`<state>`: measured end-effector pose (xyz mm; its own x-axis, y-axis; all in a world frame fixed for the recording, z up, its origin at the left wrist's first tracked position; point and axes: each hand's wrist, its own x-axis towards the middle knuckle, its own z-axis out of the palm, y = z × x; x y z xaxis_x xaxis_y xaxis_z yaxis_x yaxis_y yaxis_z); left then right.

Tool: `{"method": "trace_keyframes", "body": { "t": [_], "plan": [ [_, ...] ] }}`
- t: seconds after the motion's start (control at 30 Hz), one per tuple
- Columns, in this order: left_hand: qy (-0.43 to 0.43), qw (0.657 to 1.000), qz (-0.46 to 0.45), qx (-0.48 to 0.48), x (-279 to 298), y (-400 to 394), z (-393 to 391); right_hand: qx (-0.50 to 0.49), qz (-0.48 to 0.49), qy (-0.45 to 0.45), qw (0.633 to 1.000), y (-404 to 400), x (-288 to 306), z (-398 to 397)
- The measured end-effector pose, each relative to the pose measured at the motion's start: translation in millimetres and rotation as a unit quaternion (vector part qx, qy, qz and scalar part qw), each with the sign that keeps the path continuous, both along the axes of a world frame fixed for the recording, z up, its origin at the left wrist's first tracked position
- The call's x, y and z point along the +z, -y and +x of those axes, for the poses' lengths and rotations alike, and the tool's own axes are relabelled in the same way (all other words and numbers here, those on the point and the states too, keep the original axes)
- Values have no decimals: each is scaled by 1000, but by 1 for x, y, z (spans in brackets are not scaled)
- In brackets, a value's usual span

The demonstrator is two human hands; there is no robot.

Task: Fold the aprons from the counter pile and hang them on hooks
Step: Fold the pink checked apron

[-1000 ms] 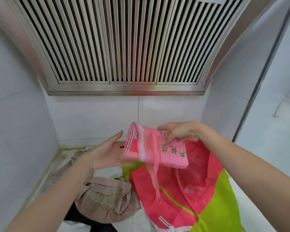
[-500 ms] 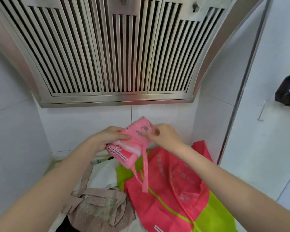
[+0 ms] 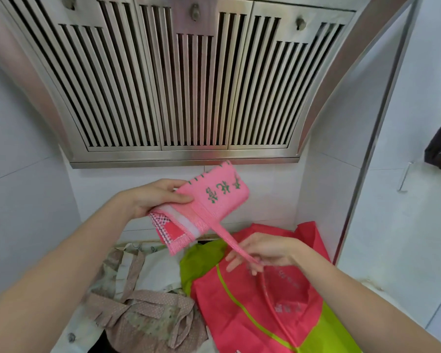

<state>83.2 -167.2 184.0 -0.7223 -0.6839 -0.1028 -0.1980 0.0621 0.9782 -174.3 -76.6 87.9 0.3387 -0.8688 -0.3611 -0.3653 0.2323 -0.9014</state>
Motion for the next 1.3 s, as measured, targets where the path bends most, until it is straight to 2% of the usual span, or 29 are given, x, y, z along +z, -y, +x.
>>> {"method": "trace_keyframes", "body": {
  "t": [0.03, 0.07, 0.1, 0.13, 0.17, 0.23, 0.3, 0.33, 0.37, 0.47, 0.53, 0.6, 0.7, 0.77, 0.83, 0.9, 1.03, 1.2, 1.3],
  "plan": [
    [13, 999, -6, -31, 1, -4, -5, -68, -55, -35, 996, 4, -2, 6],
    [10, 998, -9, -60, 1, -8, -11, -168, -116, -30, 978, 6, -1, 10],
    [-6, 997, -8, -81, 0, -13, -18, -286, -166, 27, 943, 9, 2, 13],
    [-28, 996, -2, -90, -1, -16, -23, -390, -197, 112, 892, 14, 5, 14],
    [-54, 994, 6, -93, -3, -20, -29, -456, -208, 206, 841, 19, 11, 14],
    [-108, 991, 30, -75, -11, -22, -36, -472, -207, 383, 767, 25, 28, 17],
    [-159, 985, 60, -34, -18, -19, -39, -402, -198, 507, 737, 25, 43, 12],
    [-181, 981, 74, -9, -20, -17, -37, -356, -202, 521, 749, 21, 51, 8],
    [-190, 978, 84, 15, -23, -14, -34, -307, -212, 503, 779, 16, 58, 4],
    [-148, 985, 84, 33, -26, -7, -24, -185, -221, 316, 904, 6, 74, -10],
    [-70, 996, 54, 12, -25, -5, -23, -157, -234, 197, 939, 1, 87, -11],
    [-8, 999, 30, -13, -21, -5, -25, -164, -270, 105, 943, -2, 102, -8],
    [17, 998, 21, -53, -11, -4, -28, -149, -305, 6, 941, -5, 119, -7],
    [11, 997, -1, -74, -5, -4, -29, -123, -274, 27, 953, -9, 126, -7],
    [3, 996, -26, -82, 1, -4, -31, -105, -234, 94, 962, -12, 128, -7],
    [31, 993, -61, -99, 6, -5, -34, -128, -227, 109, 959, -12, 126, -9],
    [78, 983, -100, -136, 11, -11, -40, -177, -240, 85, 951, -8, 120, -11],
    [184, 957, -119, -190, 18, -16, -49, -89, -191, -20, 977, -18, 120, -21],
    [234, 937, -105, -238, 17, -17, -54, -70, -176, -48, 981, -23, 118, -24]
  ]
}}
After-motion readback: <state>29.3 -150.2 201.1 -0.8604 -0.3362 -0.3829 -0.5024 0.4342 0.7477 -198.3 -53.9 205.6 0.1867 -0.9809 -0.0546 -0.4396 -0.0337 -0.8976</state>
